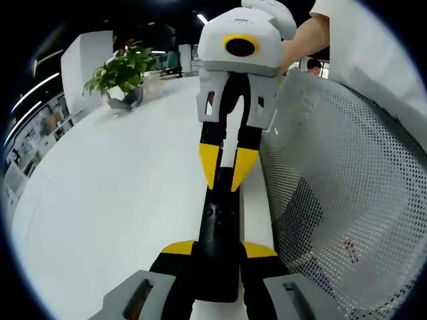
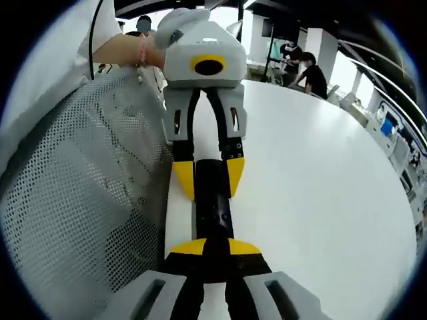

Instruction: Press the specified remote control buttons in sequence, fully releasing each button before pressing the next.

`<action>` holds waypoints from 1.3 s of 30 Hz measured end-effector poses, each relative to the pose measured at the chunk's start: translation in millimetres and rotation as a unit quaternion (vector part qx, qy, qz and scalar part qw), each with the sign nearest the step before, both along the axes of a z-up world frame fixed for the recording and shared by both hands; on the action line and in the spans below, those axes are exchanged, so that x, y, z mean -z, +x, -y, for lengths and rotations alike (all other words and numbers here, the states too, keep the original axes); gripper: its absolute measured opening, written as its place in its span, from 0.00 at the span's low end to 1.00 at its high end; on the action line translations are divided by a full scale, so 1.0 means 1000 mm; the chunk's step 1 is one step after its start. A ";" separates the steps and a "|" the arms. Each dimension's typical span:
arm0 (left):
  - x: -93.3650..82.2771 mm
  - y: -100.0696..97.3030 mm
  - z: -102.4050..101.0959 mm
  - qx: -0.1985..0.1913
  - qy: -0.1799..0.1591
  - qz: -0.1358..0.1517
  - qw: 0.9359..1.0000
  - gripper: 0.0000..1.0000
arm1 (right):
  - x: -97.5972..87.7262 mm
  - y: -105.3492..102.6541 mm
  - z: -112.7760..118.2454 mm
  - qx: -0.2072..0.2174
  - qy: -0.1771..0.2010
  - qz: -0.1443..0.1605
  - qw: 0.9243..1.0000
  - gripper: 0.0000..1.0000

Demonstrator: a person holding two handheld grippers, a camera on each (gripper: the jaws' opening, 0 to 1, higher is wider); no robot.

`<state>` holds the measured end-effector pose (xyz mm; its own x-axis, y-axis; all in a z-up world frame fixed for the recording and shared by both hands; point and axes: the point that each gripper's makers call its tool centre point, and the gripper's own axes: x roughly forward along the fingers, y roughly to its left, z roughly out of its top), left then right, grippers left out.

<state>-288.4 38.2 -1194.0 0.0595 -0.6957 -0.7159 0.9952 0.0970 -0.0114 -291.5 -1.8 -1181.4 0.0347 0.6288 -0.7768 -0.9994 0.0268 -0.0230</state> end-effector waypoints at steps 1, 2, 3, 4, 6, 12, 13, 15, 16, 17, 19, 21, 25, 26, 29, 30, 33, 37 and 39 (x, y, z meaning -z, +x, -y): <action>0.000 0.000 0.000 0.001 0.000 0.000 1.000 0.25 | 0.000 0.001 -0.001 -0.001 0.003 -0.006 1.000 0.07; 0.000 0.000 0.000 0.001 0.001 0.000 1.000 0.25 | 0.000 0.001 -0.002 0.001 0.005 -0.013 1.000 0.07; 0.000 0.000 0.000 0.002 0.001 0.000 1.000 0.25 | 0.000 0.002 -0.002 0.001 0.005 -0.018 1.000 0.07; 0.000 0.000 0.000 0.002 0.002 0.000 1.000 0.25 | 0.000 0.002 -0.002 0.001 0.005 -0.020 1.000 0.07; 0.000 0.000 0.000 0.002 0.002 0.000 1.000 0.25 | 0.000 0.000 -0.003 -0.010 -0.004 -0.018 1.000 0.07; 0.000 0.000 0.000 0.003 0.001 0.001 1.000 0.25 | 0.002 0.000 -0.003 -0.026 -0.084 -0.027 0.996 0.07; 0.000 0.000 0.000 0.003 0.001 0.001 1.000 0.25 | 0.003 0.000 -0.004 -0.027 -0.098 -0.029 0.994 0.07; 0.000 0.000 0.000 0.002 0.000 0.001 1.000 0.25 | 0.003 0.000 -0.006 -0.034 -0.114 -0.024 0.993 0.07; 0.000 0.000 0.000 0.002 0.000 0.001 1.000 0.25 | 0.004 -0.001 -0.007 -0.041 -0.120 -0.018 0.992 0.07; 0.000 0.000 0.001 0.002 -0.001 0.001 1.000 0.25 | 0.004 -0.001 -0.007 -0.042 -0.120 -0.017 0.992 0.07; 0.000 0.001 0.001 0.002 -0.001 0.001 1.000 0.25 | 0.004 0.000 -0.005 -0.036 -0.112 -0.017 0.993 0.07; 0.000 0.001 0.001 0.002 -0.001 0.001 1.000 0.25 | 0.003 0.000 -0.005 -0.020 -0.082 -0.023 0.996 0.07; 0.000 0.001 0.001 0.002 -0.002 0.001 1.000 0.25 | 0.000 0.001 -0.005 0.021 -0.007 -0.020 1.000 0.07; 0.000 0.001 0.001 0.001 -0.002 0.001 1.000 0.25 | 0.000 0.001 -0.005 0.027 0.007 -0.021 0.999 0.07; 0.000 0.001 0.001 0.001 -0.003 0.001 1.000 0.25 | 0.000 0.001 -0.005 0.040 0.019 -0.023 0.999 0.07; 0.000 0.001 0.001 0.001 -0.002 0.001 1.000 0.25 | 0.000 0.001 -0.006 0.036 0.019 -0.019 0.999 0.07; 0.000 0.001 0.001 0.001 -0.002 0.001 1.000 0.25 | 0.000 0.000 -0.010 0.016 0.008 -0.007 1.000 0.07; 0.000 0.001 0.001 0.001 -0.001 0.001 1.000 0.25 | 0.001 0.000 -0.011 -0.002 -0.023 -0.008 1.000 0.06; 0.000 0.001 0.001 0.000 -0.002 0.001 1.000 0.25 | 0.003 0.001 -0.010 -0.006 -0.057 -0.020 0.998 0.06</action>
<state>-287.6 37.2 -1194.0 0.0609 -0.6983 -0.7133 0.9952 0.0971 -0.0101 -290.8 8.2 -1183.9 -0.0051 0.5372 -0.8435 -0.9998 0.0147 0.0153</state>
